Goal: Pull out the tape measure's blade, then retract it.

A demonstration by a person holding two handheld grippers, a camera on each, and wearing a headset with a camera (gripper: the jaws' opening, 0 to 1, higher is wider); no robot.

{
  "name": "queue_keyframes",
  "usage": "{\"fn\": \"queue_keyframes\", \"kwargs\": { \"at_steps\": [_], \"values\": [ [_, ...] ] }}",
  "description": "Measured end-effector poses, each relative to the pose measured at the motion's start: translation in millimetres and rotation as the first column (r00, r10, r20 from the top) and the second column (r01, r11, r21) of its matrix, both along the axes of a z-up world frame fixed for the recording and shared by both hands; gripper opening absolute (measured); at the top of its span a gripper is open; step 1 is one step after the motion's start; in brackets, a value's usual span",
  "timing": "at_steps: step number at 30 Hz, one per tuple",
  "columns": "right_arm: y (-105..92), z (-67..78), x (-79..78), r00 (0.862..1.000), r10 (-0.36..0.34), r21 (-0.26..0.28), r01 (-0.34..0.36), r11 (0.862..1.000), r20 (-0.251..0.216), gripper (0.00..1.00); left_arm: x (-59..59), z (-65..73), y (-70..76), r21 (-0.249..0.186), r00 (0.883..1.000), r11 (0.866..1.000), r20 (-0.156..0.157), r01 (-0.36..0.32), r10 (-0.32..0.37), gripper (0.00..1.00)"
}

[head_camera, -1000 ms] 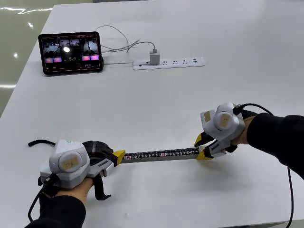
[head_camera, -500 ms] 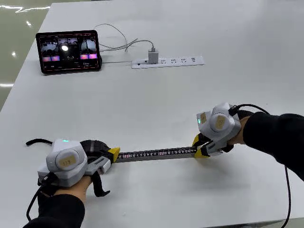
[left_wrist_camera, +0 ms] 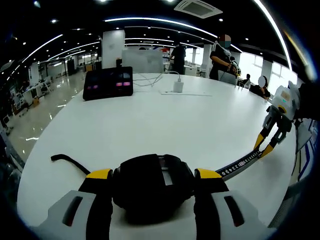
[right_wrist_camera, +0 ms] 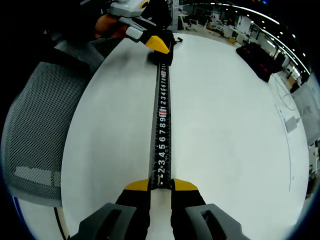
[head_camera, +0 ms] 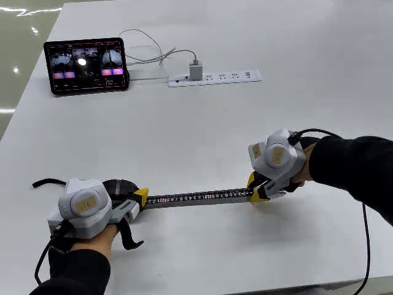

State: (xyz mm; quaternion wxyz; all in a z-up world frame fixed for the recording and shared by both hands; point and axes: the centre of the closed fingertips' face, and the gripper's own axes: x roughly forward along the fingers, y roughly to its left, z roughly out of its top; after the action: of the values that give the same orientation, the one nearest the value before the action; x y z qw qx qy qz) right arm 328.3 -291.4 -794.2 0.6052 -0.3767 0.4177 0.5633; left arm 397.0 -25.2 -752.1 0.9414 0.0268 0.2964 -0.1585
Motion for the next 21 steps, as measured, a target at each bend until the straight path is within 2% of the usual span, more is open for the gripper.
{"fn": "queue_keyframes", "kwargs": {
  "at_steps": [3, 15, 17, 18, 19, 21],
  "values": [
    [-0.4, 0.1, 0.5, 1.000, -0.004, -0.012, 0.004, 1.000, -0.011, 0.11, -0.4, -0.9, 0.2, -0.009, 1.000, 1.000, -0.012, -0.010, 0.010, 0.61],
    [-1.2, -0.3, 1.1, 0.998, -0.050, -0.009, 0.050, 0.999, -0.049, 0.09, -0.3, -1.1, 0.5, 0.001, 1.000, 1.000, -0.015, -0.003, 0.003, 0.59],
    [-1.8, -0.5, 1.9, 0.997, -0.062, -0.009, 0.061, 0.998, -0.054, 0.09, 0.0, -1.2, 0.5, 0.002, 1.000, 1.000, -0.011, 0.002, -0.002, 0.59],
    [-0.6, -1.2, 1.9, 0.993, -0.099, -0.003, 0.099, 0.995, -0.064, 0.09, 0.2, -1.0, 0.7, 0.006, 1.000, 1.000, -0.011, 0.004, -0.004, 0.58],
    [-1.6, -2.1, 1.6, 0.994, -0.092, -0.013, 0.092, 0.996, -0.065, 0.09, 0.2, -0.9, 0.8, 0.006, 1.000, 1.000, -0.017, 0.005, -0.005, 0.58],
    [-1.6, -2.9, 1.9, 0.999, -0.024, -0.016, 0.023, 1.000, -0.040, 0.09, 0.0, -0.8, 0.9, 0.002, 1.000, 1.000, -0.025, 0.005, -0.005, 0.58]
  ]
}}
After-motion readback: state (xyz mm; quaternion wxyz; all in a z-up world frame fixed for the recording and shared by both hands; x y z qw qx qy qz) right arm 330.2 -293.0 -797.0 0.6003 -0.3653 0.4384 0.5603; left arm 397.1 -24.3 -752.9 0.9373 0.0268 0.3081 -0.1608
